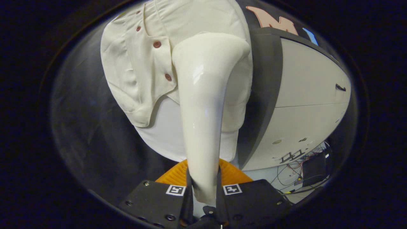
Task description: Iron the clothes twice with a garment steamer, once on the left side and once on the right side.
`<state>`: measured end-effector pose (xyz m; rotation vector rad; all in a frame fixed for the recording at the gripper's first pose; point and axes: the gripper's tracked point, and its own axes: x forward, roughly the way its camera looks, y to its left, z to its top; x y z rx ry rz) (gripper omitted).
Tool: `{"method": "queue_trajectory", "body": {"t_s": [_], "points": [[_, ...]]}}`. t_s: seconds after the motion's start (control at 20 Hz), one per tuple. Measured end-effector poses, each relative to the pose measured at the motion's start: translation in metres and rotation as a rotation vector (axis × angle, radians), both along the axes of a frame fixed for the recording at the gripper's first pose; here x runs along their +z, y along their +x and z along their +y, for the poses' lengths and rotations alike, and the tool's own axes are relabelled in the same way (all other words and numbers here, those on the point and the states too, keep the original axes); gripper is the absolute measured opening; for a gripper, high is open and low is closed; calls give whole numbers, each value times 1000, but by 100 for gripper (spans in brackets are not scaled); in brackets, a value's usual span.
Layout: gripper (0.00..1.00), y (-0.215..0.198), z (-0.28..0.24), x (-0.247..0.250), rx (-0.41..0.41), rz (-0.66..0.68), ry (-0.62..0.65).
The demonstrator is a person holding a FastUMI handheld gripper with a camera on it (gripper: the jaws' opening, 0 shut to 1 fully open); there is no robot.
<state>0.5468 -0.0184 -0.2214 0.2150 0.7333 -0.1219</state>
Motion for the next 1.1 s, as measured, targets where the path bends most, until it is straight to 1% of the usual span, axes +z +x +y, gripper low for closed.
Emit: {"method": "queue_trajectory", "body": {"t_s": [0.2, 0.4, 0.7, 0.85, 1.0, 1.1], "points": [[29, -33, 7, 12, -38, -2, -15], [29, -64, 22, 36, -72, -29, -35], [29, -110, 63, 105, -106, -159, -54], [29, -151, 79, 139, -123, -208, -78], [29, -194, 82, 163, -138, -228, -97], [29, -213, 81, 185, -148, -283, -93]]}}
